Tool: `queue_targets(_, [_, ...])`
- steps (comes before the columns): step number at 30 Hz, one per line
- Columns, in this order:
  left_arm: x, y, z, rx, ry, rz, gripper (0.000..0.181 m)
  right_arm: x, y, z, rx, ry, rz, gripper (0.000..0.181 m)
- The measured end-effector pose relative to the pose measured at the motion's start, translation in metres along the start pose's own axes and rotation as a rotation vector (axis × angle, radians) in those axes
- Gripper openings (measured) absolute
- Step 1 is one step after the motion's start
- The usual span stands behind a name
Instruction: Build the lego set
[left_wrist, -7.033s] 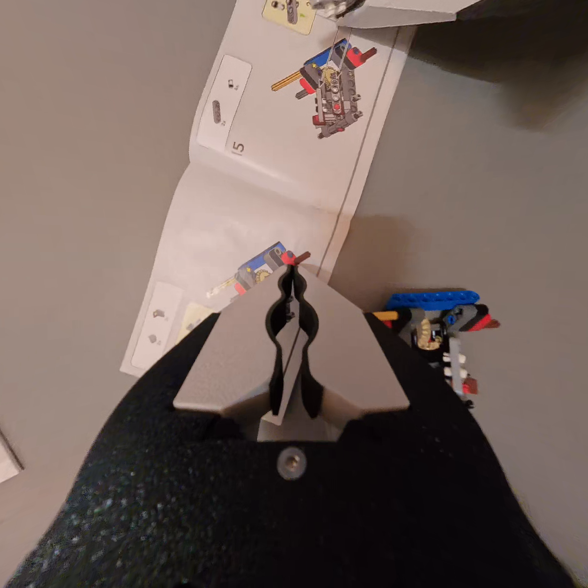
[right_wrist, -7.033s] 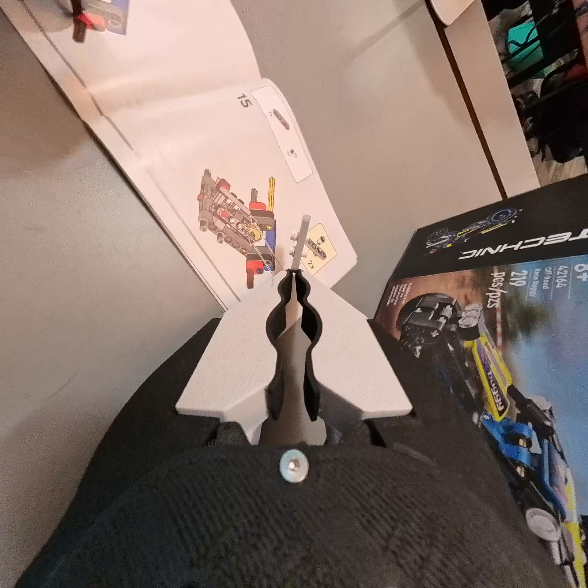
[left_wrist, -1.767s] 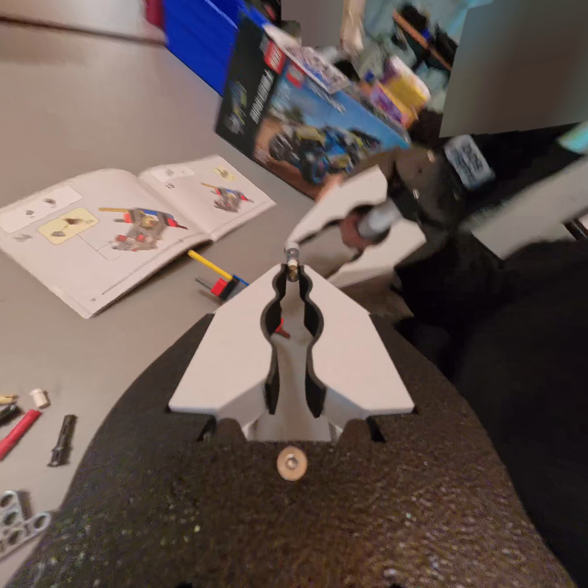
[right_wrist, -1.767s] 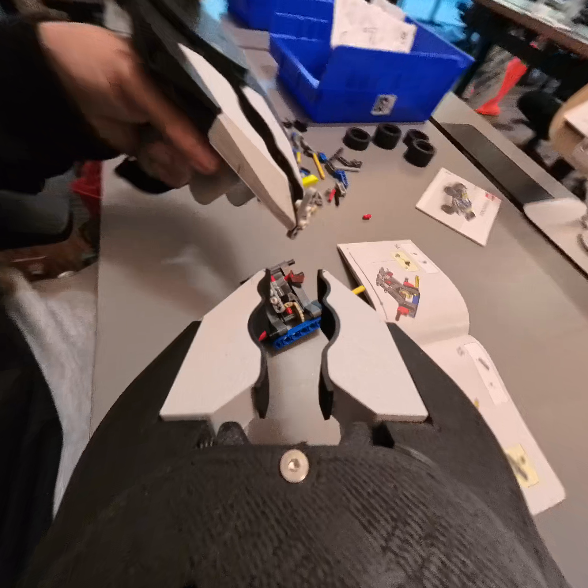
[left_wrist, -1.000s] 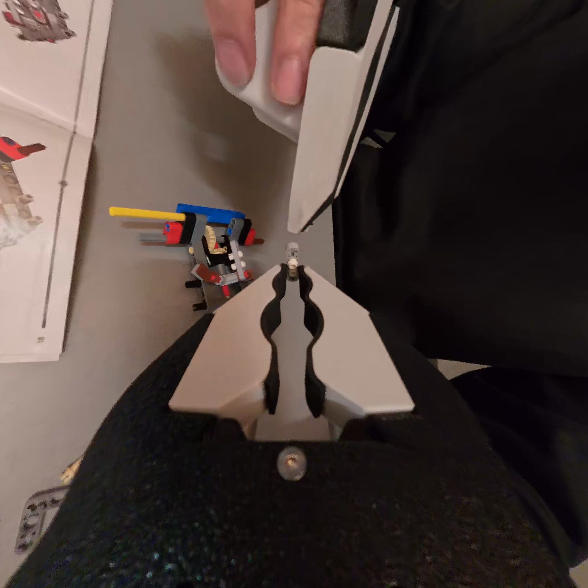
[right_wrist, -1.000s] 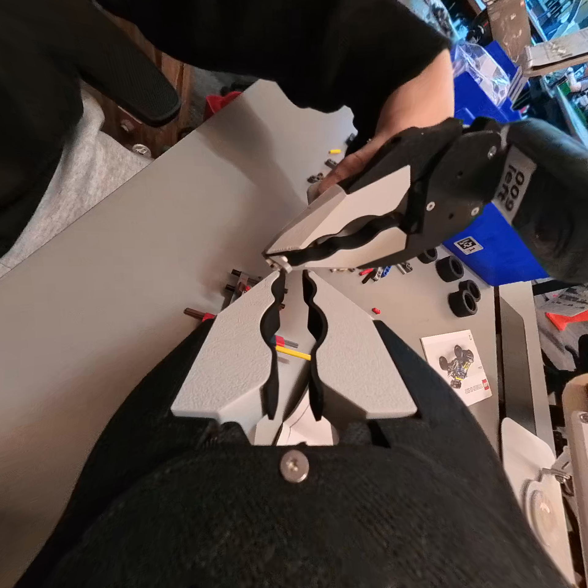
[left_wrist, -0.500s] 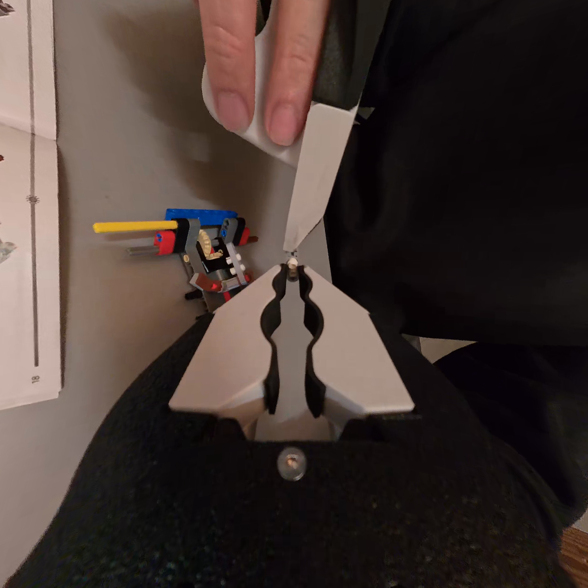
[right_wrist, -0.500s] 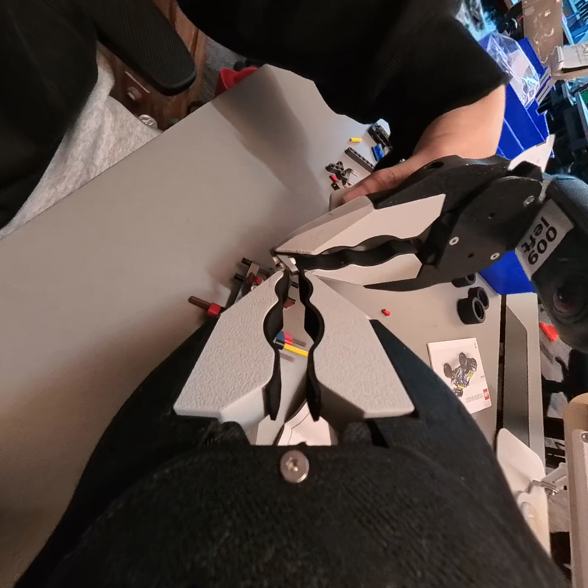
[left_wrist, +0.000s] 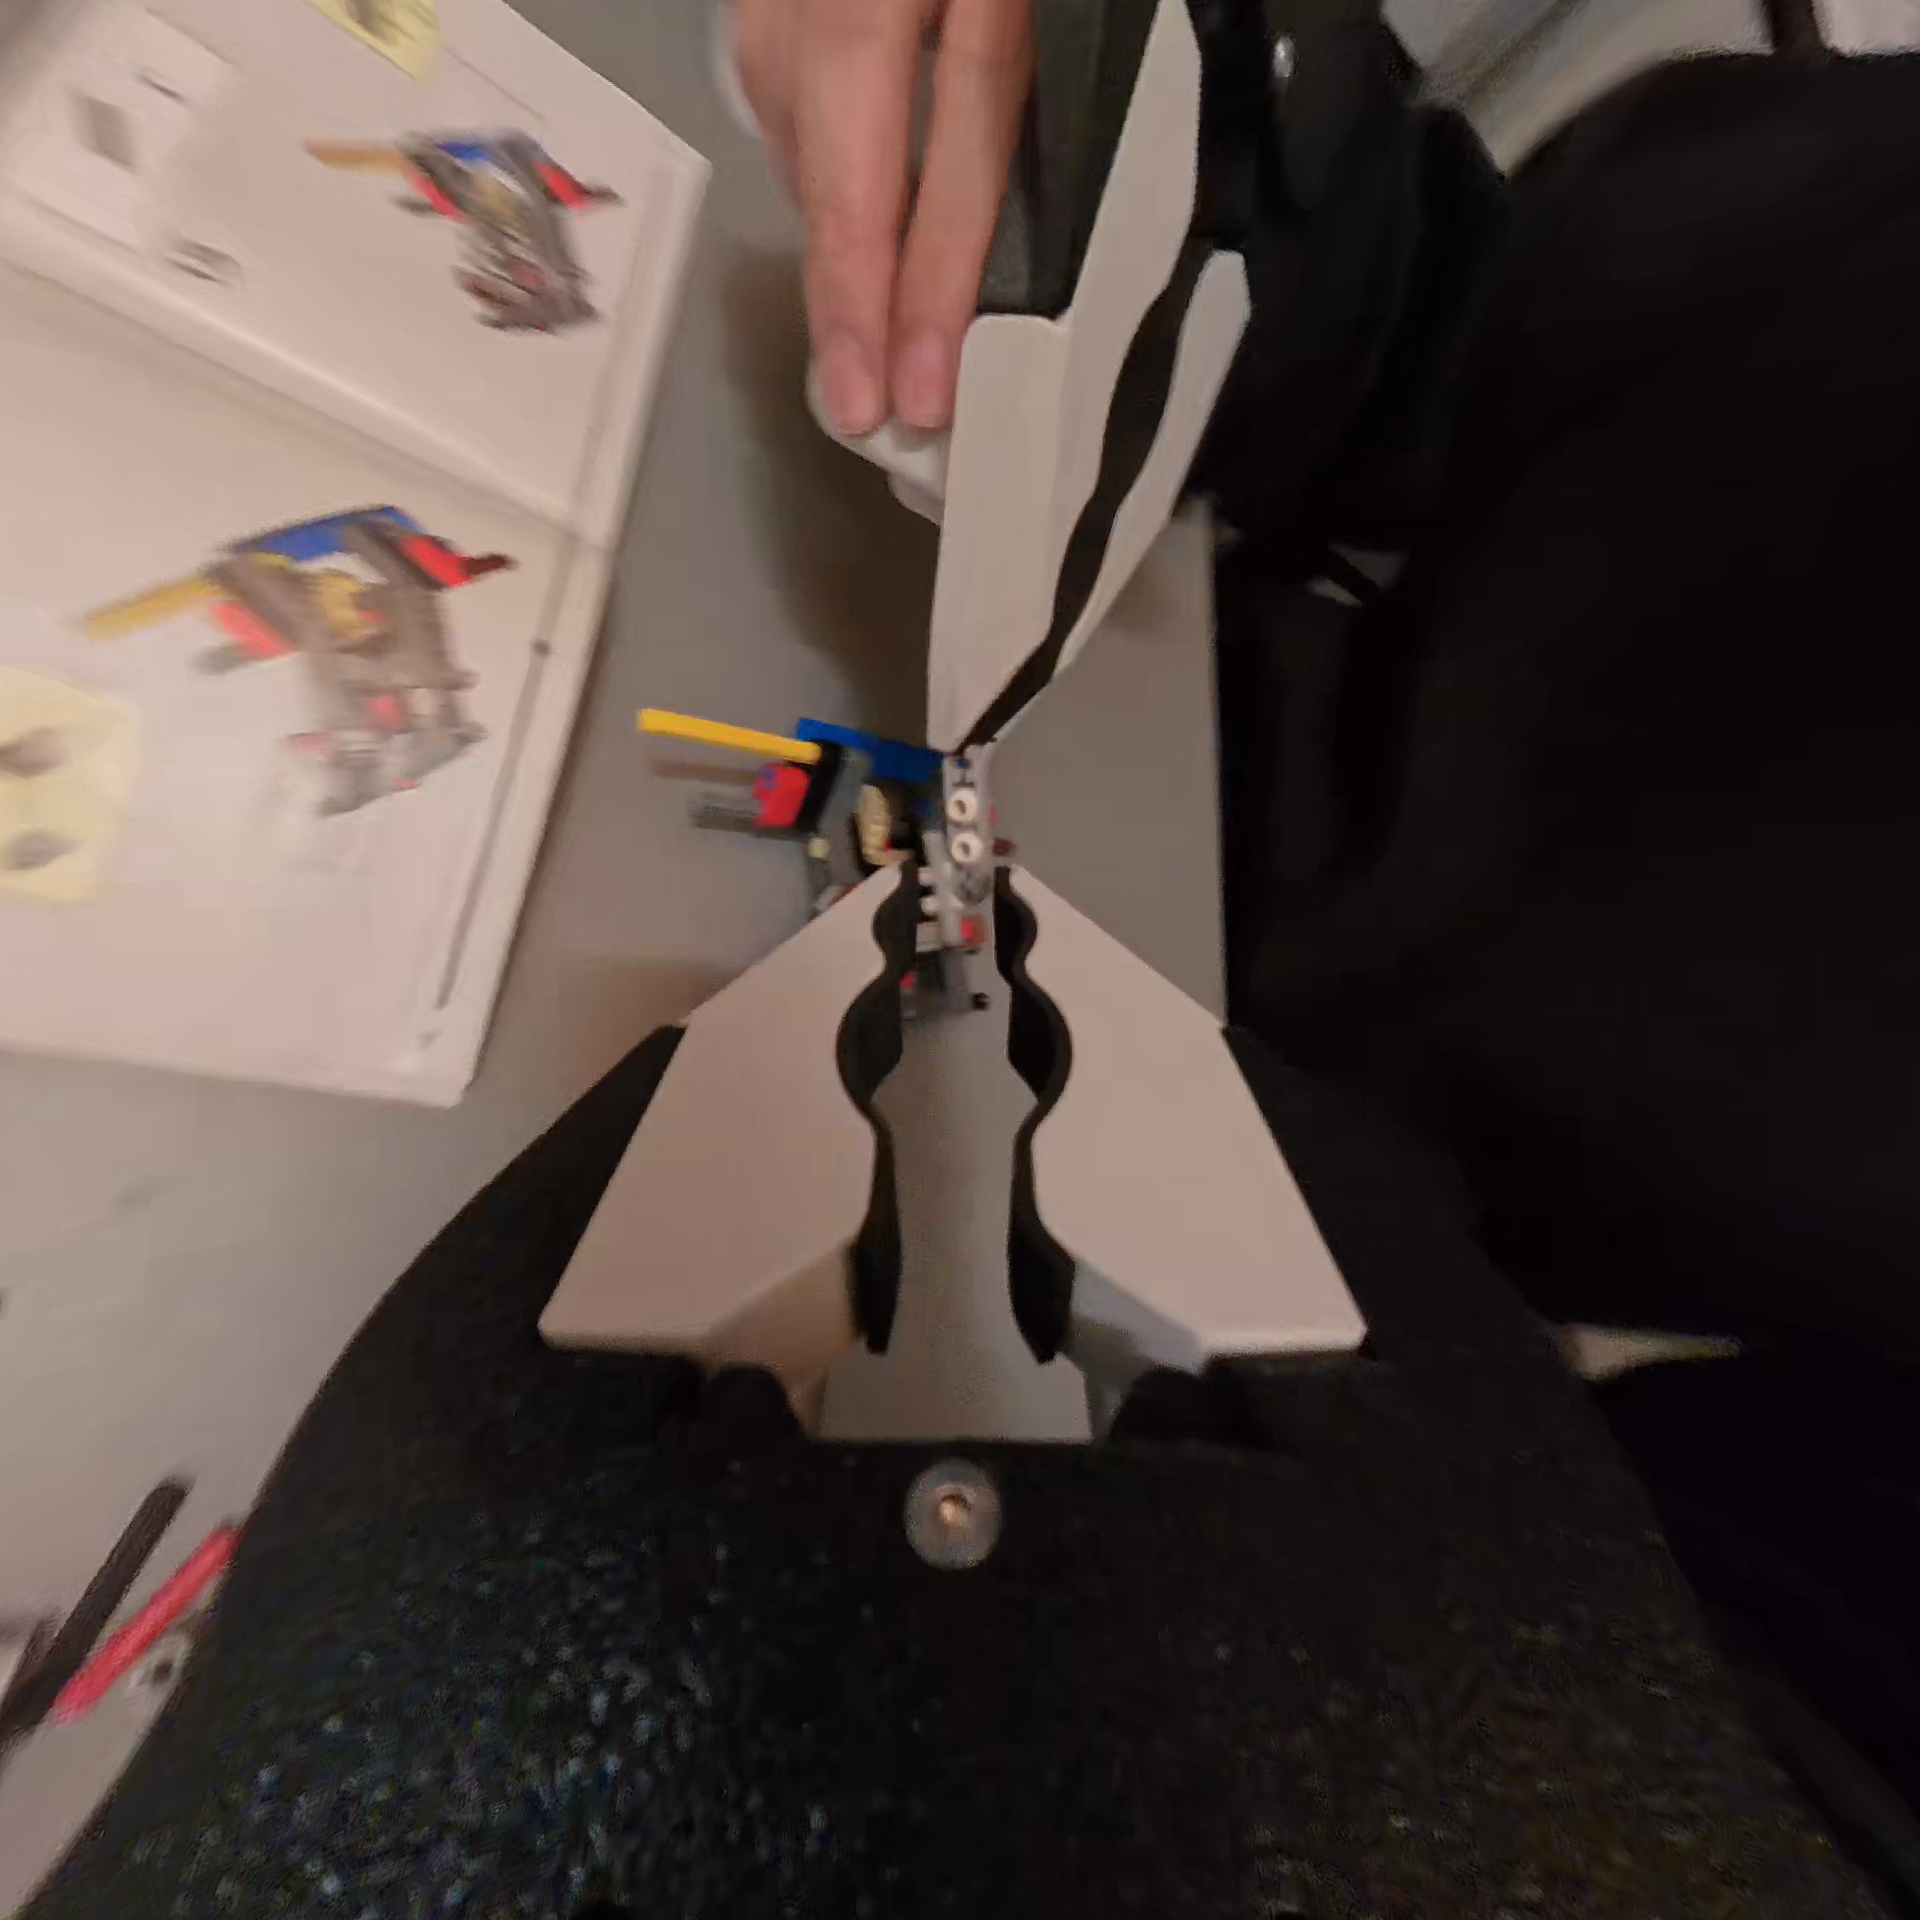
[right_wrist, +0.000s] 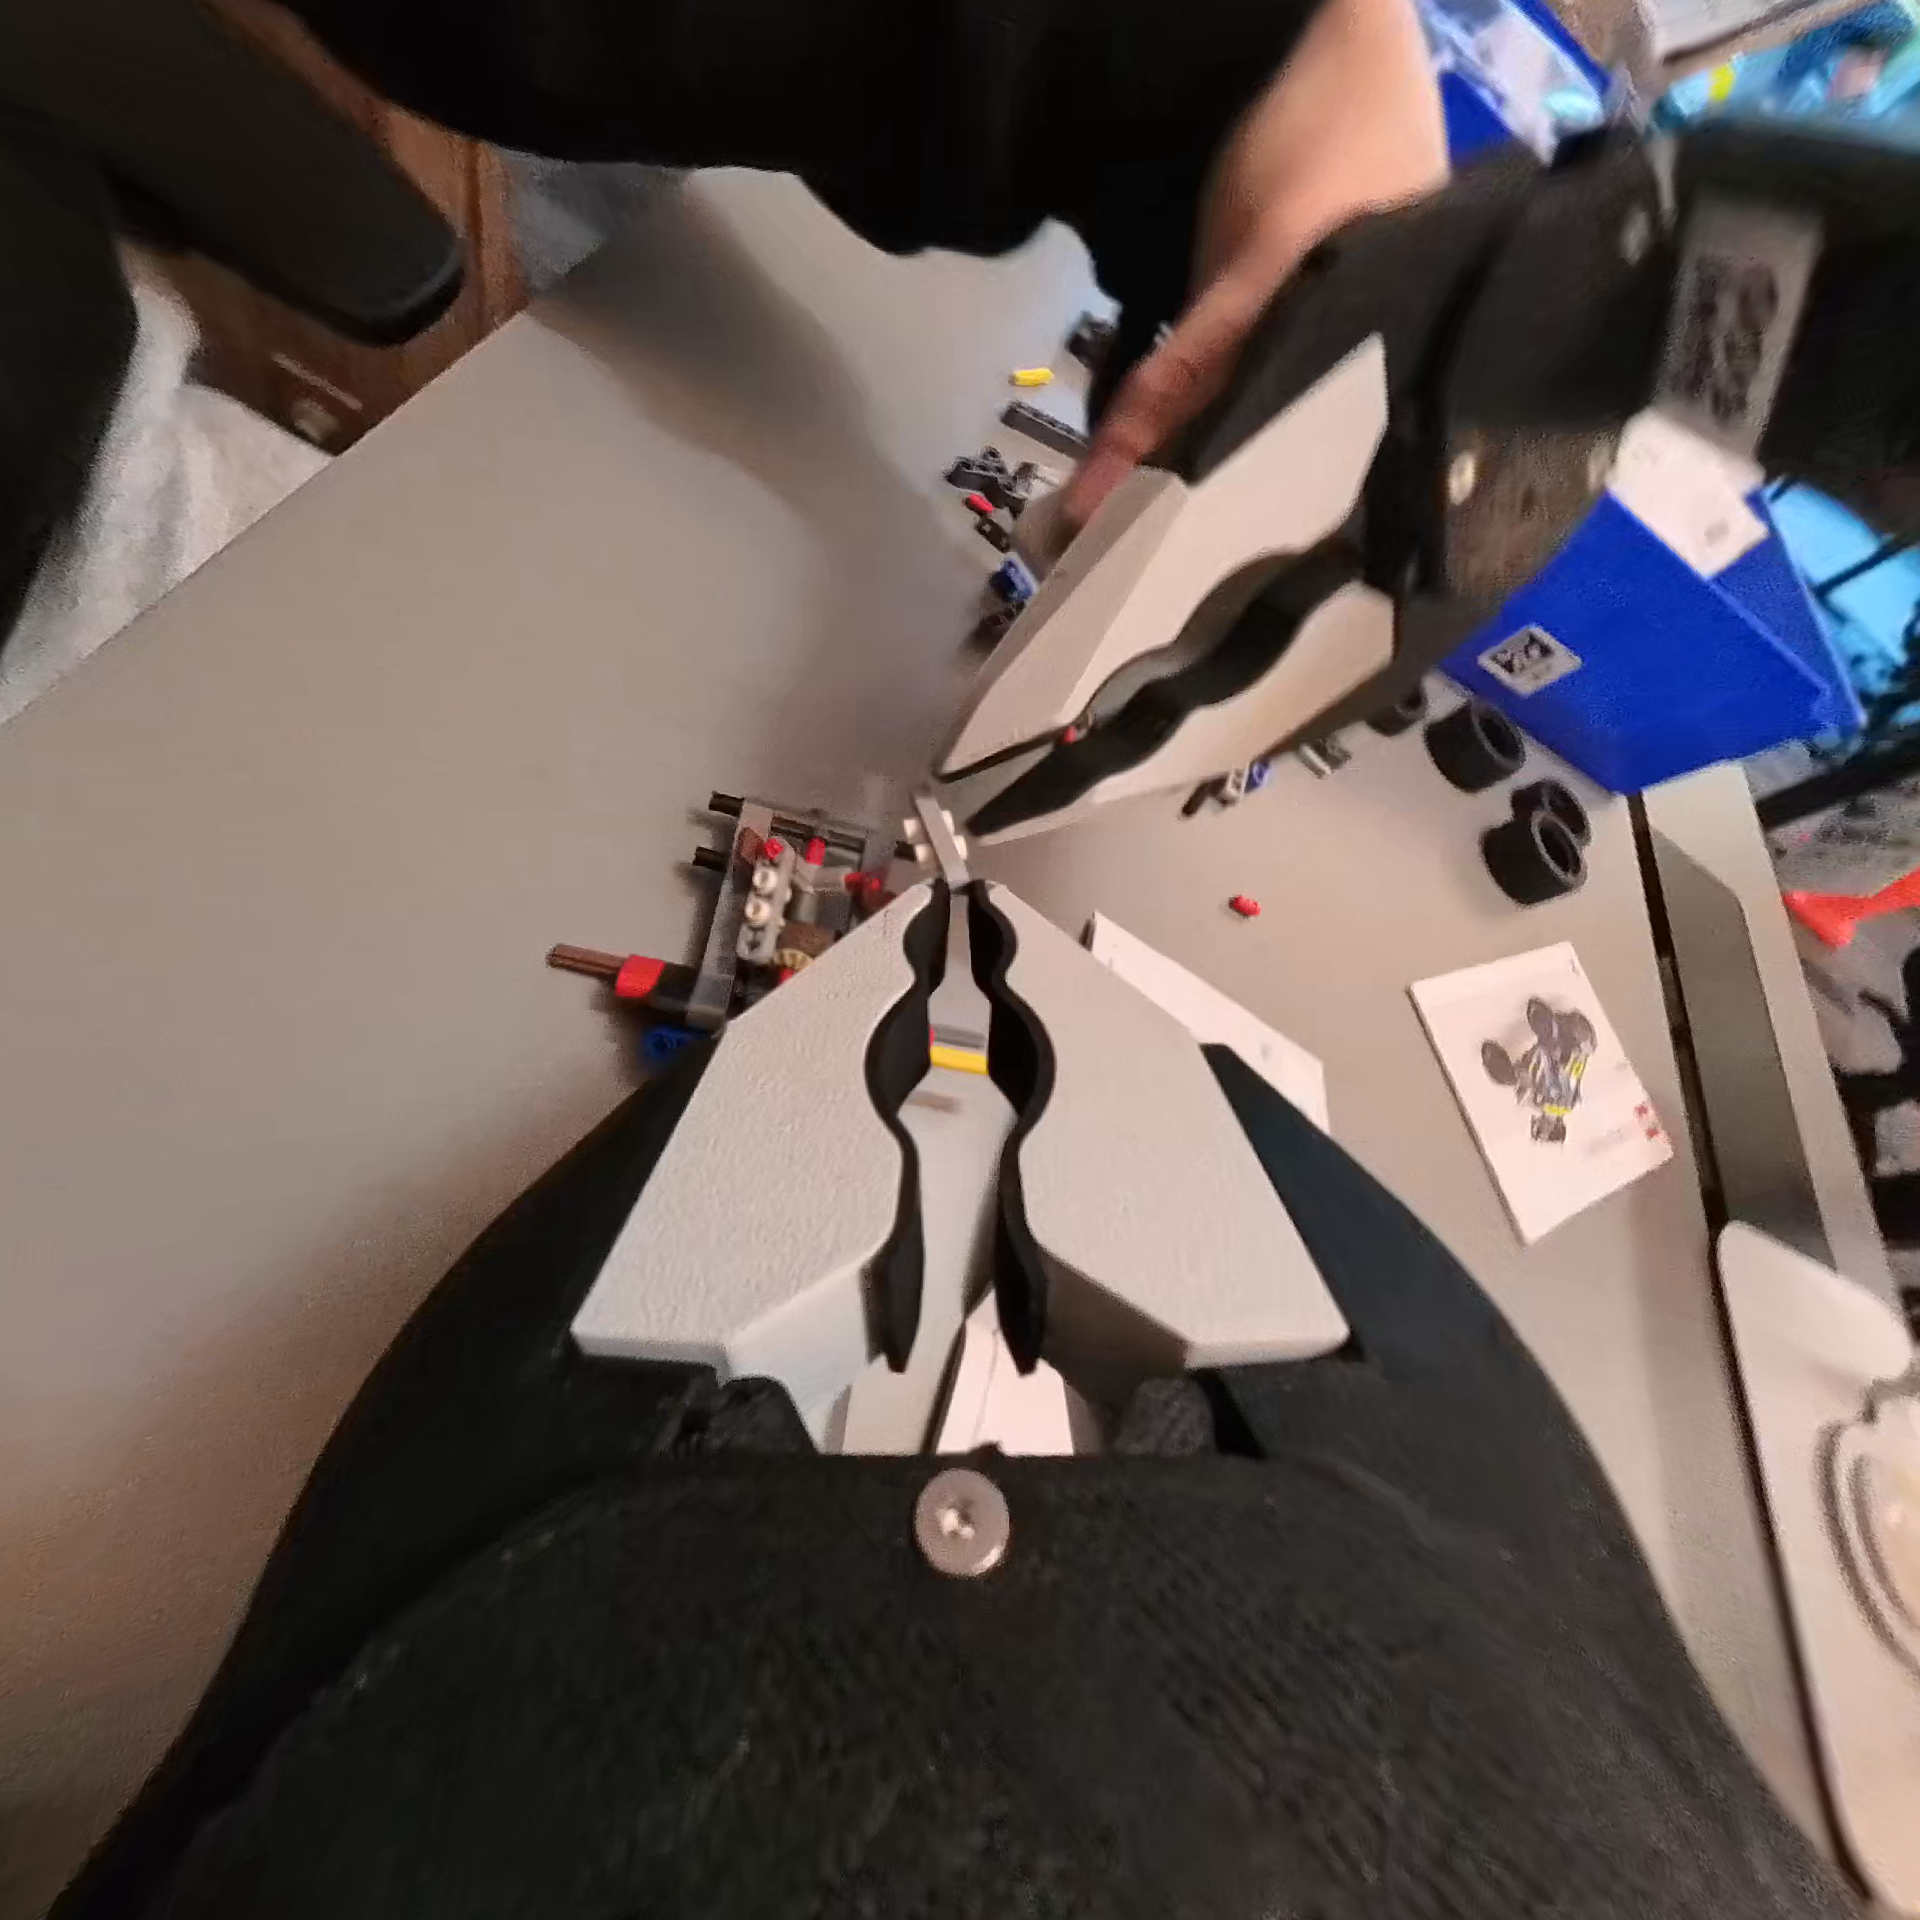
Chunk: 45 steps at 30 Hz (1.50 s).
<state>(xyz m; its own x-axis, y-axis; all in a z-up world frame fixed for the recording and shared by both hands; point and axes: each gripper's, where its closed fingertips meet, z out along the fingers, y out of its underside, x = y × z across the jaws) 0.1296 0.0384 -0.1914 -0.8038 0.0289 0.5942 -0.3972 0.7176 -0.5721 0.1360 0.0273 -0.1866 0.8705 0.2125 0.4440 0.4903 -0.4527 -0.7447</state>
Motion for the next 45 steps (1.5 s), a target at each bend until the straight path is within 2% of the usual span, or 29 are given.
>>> queue_targets(1, [-0.005, -0.002, -0.005, 0.04, -0.072, 0.006, 0.012, 0.002, 0.003, -0.001, 0.003, 0.01, 0.039, 0.001])
queue_targets(4, [-0.015, -0.008, -0.018, 0.157, -0.336, 0.094, 0.015, 0.011, 0.013, -0.004, -0.006, 0.064, 0.141, 0.001])
queue_targets(8, [-0.011, -0.013, -0.022, 0.253, -0.641, 0.286, 0.015, 0.021, 0.015, -0.008, 0.012, 0.129, 0.251, 0.001])
queue_targets(13, [-0.003, -0.018, -0.021, 0.3, -0.86, 0.413, 0.006, 0.021, 0.008, -0.008, 0.041, 0.153, 0.23, 0.002])
queue_targets(17, [-0.007, -0.012, -0.018, 0.222, -0.92, 0.433, 0.011, 0.021, 0.001, -0.009, 0.072, 0.158, 0.229, 0.001])
queue_targets(22, [-0.01, -0.014, -0.012, 0.228, -0.928, 0.434, 0.002, 0.02, -0.005, -0.009, 0.105, 0.158, 0.236, 0.001])
queue_targets(26, [-0.011, -0.011, -0.008, 0.196, -0.947, 0.466, 0.002, 0.013, 0.0, -0.007, 0.08, 0.128, 0.217, 0.002])
queue_targets(31, [-0.016, -0.004, -0.004, 0.099, -0.983, 0.515, 0.002, 0.006, 0.005, 0.002, -0.002, 0.105, 0.104, 0.008])
queue_targets(34, [-0.014, -0.005, -0.002, 0.101, -0.969, 0.535, 0.002, 0.004, 0.009, 0.006, -0.038, 0.094, 0.076, 0.008])
queue_targets(39, [-0.015, -0.004, -0.001, 0.095, -0.966, 0.534, 0.001, -0.001, 0.008, 0.006, -0.017, 0.075, 0.055, 0.017])
queue_targets(43, [-0.015, -0.005, 0.002, 0.083, -0.966, 0.554, 0.001, 0.001, 0.005, 0.006, 0.0, 0.089, 0.028, 0.018])
queue_targets(45, [-0.014, -0.006, 0.004, 0.075, -0.968, 0.563, 0.001, -0.001, 0.002, 0.008, 0.008, 0.069, 0.039, 0.026])
